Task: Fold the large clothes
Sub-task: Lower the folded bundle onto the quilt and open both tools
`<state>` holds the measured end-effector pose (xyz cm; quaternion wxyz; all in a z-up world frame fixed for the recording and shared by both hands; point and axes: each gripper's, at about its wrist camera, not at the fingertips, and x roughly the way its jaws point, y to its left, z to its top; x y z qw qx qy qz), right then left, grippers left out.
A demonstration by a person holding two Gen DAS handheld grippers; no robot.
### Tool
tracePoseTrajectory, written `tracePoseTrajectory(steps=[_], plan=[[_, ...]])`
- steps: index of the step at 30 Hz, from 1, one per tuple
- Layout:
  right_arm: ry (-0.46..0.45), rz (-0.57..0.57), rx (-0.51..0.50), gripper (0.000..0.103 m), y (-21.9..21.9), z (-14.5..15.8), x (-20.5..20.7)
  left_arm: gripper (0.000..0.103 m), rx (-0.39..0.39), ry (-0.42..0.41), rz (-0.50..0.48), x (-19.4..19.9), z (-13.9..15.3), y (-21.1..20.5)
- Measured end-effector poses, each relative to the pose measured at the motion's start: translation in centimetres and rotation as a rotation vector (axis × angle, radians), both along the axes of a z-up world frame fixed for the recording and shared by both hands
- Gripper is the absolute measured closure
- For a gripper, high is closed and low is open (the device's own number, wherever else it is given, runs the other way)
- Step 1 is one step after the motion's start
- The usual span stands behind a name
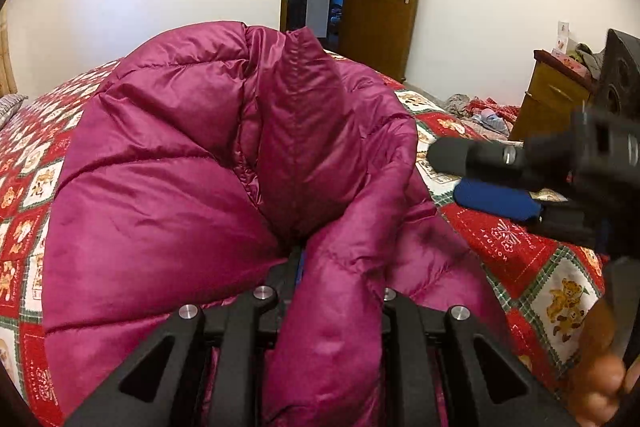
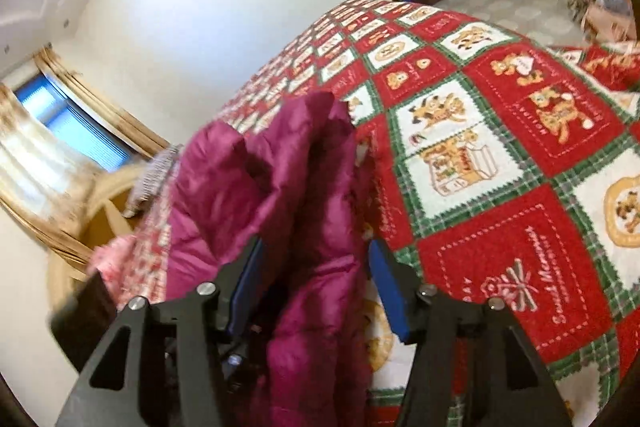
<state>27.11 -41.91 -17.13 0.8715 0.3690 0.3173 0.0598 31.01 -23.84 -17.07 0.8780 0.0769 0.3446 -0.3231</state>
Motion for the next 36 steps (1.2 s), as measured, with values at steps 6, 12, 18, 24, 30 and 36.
tracePoseTrajectory(steps=[6, 12, 18, 24, 30, 36], plan=[[-0.009, 0.169, -0.013, 0.044, 2.3, 1.7, 4.2, 0.083, 0.033, -0.029, -0.009, -0.4, 0.2, -0.4], [0.069, 0.294, -0.098, 0.067, 4.2, 1.4, 7.6, 0.06, 0.09, -0.055, -0.053, -1.7, 0.7, -1.7], [0.123, 0.236, -0.097, 0.089, 2.4, -0.3, 7.1, 0.046, 0.079, -0.044, -0.152, -5.0, 2.8, -0.5], [0.13, 0.224, -0.072, 0.09, 1.3, -0.9, 6.7, 0.04, 0.116, -0.082, -0.277, -9.7, 4.1, 3.9], [0.125, 0.219, -0.127, 0.09, 1.0, -0.2, 6.4, 0.037, -0.08, 0.064, -0.234, -7.9, 6.6, 13.4], [0.119, 0.236, -0.172, 0.09, 1.3, -0.2, 6.2, 0.023, -0.169, 0.051, 0.03, 1.0, 8.7, 14.7]])
